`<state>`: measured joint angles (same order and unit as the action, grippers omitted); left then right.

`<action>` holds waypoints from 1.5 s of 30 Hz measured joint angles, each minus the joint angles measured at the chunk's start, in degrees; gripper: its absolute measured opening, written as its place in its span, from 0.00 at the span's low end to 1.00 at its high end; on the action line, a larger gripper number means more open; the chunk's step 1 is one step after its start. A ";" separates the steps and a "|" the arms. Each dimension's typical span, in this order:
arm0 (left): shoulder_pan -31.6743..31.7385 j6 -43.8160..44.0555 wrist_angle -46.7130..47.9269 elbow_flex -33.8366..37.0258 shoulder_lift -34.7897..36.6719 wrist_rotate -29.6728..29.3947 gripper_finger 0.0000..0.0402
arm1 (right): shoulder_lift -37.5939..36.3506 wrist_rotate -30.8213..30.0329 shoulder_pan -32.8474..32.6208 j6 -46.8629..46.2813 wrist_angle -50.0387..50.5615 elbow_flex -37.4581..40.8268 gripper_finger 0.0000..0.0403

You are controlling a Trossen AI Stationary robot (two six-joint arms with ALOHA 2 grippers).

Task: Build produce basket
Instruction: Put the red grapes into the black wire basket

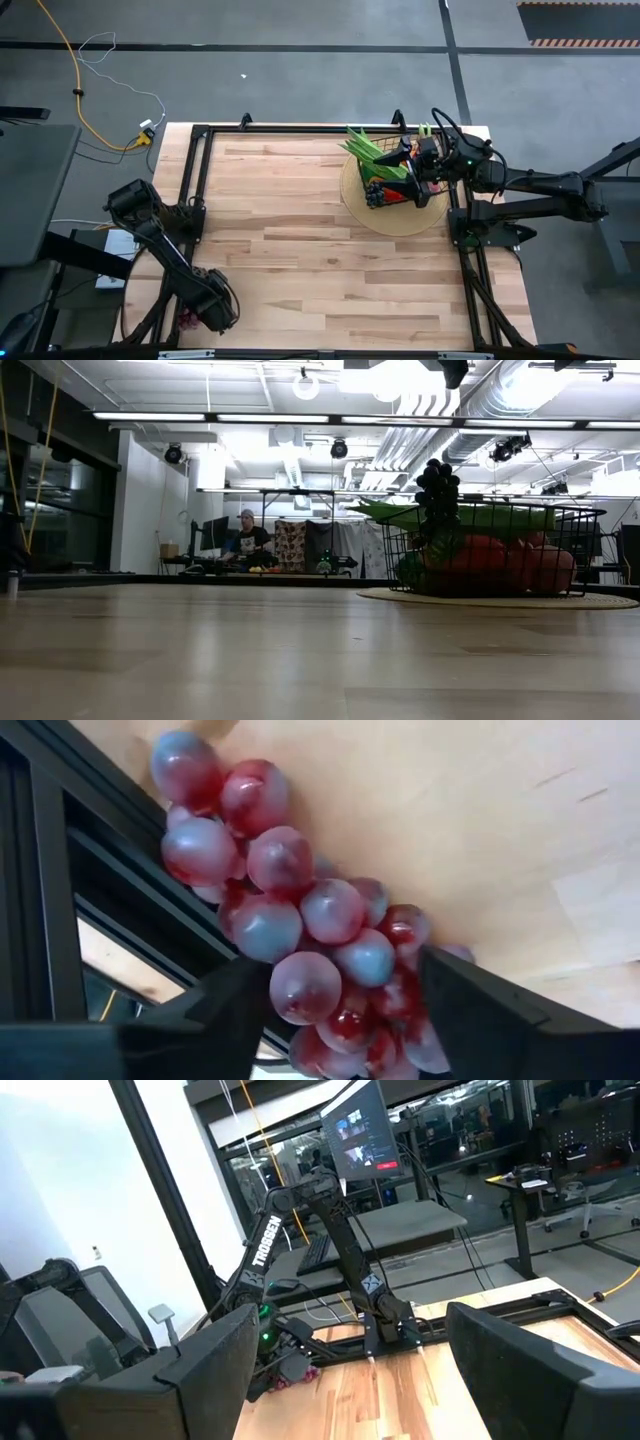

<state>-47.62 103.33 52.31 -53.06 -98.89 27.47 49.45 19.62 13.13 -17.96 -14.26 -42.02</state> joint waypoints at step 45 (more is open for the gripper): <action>61.74 -97.55 -57.97 -20.48 15.02 -43.49 0.11 | -0.04 -10.56 -0.02 0.04 -10.25 -0.02 0.77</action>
<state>14.12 5.79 -5.66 -73.54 -83.87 -16.02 49.41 9.06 13.10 -17.91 -24.52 -42.04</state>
